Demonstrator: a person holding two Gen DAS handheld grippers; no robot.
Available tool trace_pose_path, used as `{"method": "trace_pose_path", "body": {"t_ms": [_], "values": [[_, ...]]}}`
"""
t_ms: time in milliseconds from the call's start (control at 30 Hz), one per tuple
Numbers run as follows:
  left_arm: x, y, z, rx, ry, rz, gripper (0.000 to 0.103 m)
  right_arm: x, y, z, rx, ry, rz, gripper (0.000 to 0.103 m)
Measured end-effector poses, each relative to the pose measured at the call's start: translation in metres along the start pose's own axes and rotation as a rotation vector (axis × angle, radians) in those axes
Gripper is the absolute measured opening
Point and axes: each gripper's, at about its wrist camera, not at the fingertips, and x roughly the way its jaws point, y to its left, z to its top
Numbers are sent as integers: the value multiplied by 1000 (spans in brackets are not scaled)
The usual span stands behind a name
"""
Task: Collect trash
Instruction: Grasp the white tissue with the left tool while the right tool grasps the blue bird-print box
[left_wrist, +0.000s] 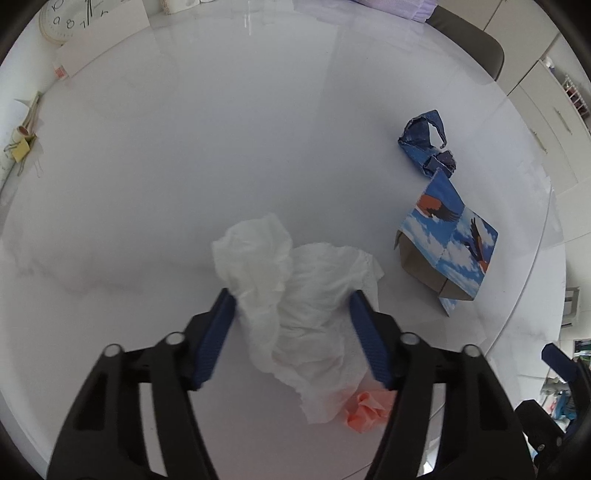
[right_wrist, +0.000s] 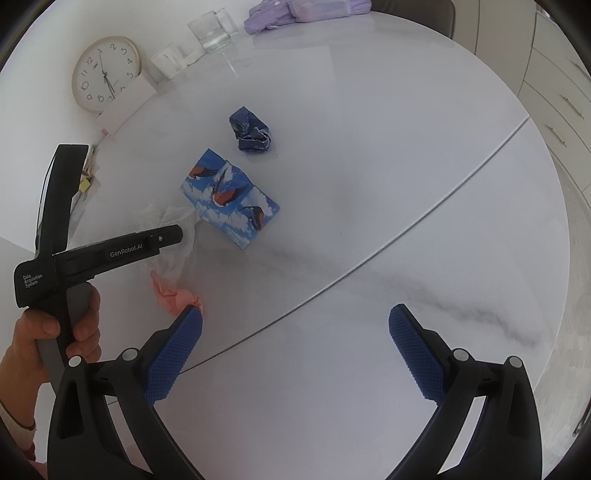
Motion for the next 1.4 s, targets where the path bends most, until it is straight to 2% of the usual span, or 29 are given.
{"method": "trace_pose_path", "body": {"t_ms": [100, 200, 300, 467, 667, 833, 900, 1067, 1133, 1400], "values": [[-1, 3, 2, 13, -10, 17, 37, 1, 4, 3, -22, 2, -5, 100], [-3, 9, 5, 9, 0, -9, 21, 1, 8, 4, -49, 1, 4, 100], [-7, 20, 8, -19, 0, -29, 19, 1, 18, 11, -124, -8, -2, 100], [-26, 42, 9, -5, -61, 11, 19, 4, 44, 33, -317, -39, -5, 100], [-50, 73, -7, 28, -106, 33, 19, 37, 79, 60, -571, -23, -13, 100], [-59, 90, -20, 24, -118, 38, 19, 67, 95, 66, -688, 3, -67, 100], [-62, 99, -26, 15, -112, 29, 19, 75, 98, 68, -693, 14, -75, 100], [-58, 104, -28, -3, -96, 27, 19, 83, 100, 71, -666, 35, -58, 77], [-56, 105, -29, -13, -88, 18, 19, 84, 98, 72, -650, 47, -51, 51], [-77, 80, -32, 36, -121, -3, 19, 48, 78, 76, -495, -8, -11, 51]]}}
